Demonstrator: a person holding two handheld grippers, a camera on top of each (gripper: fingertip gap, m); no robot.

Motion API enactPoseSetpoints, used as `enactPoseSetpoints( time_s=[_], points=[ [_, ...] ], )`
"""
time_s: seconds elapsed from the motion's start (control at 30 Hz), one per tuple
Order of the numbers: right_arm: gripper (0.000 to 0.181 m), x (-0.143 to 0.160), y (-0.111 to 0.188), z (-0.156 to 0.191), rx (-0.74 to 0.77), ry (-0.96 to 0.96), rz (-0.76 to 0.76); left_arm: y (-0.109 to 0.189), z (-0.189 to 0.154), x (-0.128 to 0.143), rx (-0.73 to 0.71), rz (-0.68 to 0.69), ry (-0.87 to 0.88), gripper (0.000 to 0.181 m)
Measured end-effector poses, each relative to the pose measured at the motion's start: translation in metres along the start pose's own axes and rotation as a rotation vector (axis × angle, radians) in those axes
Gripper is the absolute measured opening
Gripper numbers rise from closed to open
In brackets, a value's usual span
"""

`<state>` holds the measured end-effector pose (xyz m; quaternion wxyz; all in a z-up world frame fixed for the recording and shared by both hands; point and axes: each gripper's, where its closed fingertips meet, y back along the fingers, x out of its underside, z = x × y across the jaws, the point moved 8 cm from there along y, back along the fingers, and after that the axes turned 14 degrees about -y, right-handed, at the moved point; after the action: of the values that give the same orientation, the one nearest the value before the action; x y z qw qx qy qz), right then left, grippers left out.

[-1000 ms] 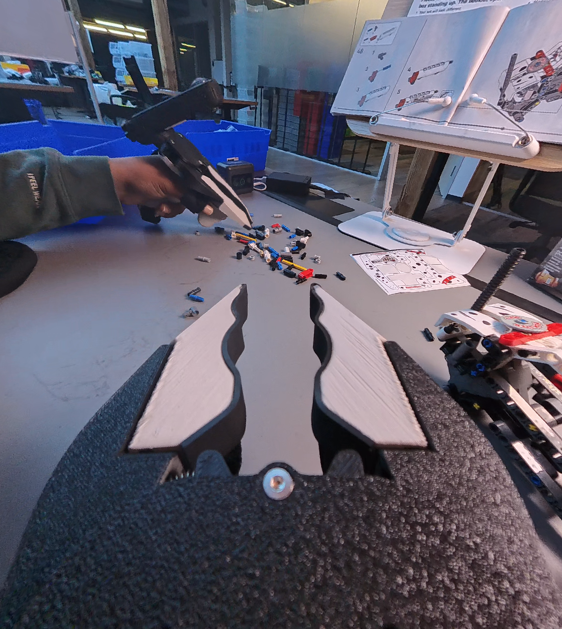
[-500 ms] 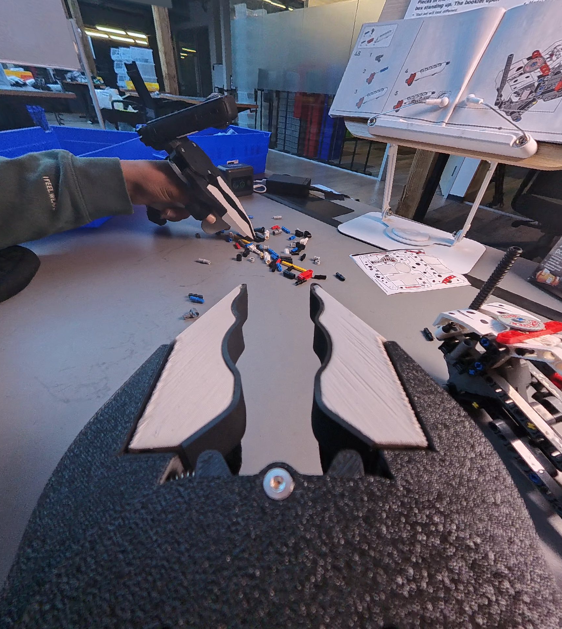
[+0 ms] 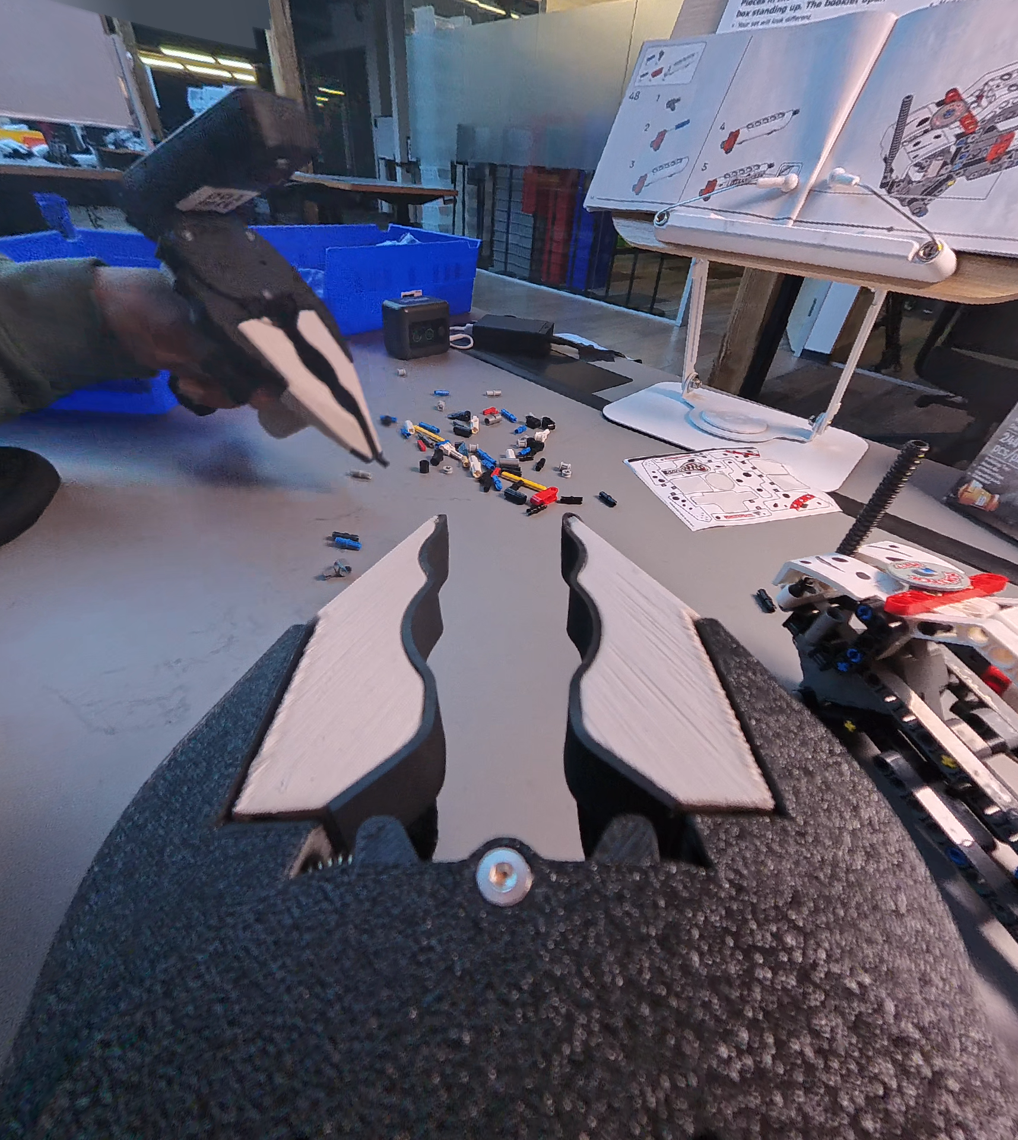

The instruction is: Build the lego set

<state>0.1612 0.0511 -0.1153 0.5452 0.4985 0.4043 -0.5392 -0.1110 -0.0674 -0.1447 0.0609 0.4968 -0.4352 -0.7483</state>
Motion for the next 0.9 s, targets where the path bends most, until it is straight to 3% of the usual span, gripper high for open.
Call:
enactPoseSetpoints(
  time_s=[0.17, 0.47, 0.5, 0.63, 0.73, 0.83, 0.9],
  points=[
    [0.036, 0.002, -0.002, 0.0, 0.002, 0.009, 0.016, -0.01, -0.036, 0.006, -0.009, 0.016, 0.008, 0.003],
    [0.036, 0.001, -0.001, 0.0, 0.011, 0.016, 0.006, -0.021, -0.05, 0.002, -0.045, 0.048, -0.053, 0.007],
    [0.036, 0.001, -0.001, 0.001, 0.01, 0.017, 0.007, -0.019, -0.05, 0.002, -0.039, 0.038, -0.047, 0.015],
    [0.036, 0.002, -0.001, 0.002, 0.006, 0.033, 0.011, 0.0, -0.034, 0.004, -0.096, -0.047, 0.051, 0.017],
    [0.036, 0.002, -0.001, 0.004, 0.002, 0.046, 0.016, 0.01, -0.012, 0.022, -0.234, 0.016, 0.122, 0.013],
    [0.036, 0.003, -0.002, 0.005, -0.002, 0.058, 0.022, 0.007, -0.002, 0.037, -0.259, 0.074, 0.132, 0.015],
    [0.036, 0.003, -0.002, 0.006, -0.003, 0.062, 0.026, 0.003, 0.001, 0.038, -0.276, 0.091, 0.105, 0.007]
  ],
)
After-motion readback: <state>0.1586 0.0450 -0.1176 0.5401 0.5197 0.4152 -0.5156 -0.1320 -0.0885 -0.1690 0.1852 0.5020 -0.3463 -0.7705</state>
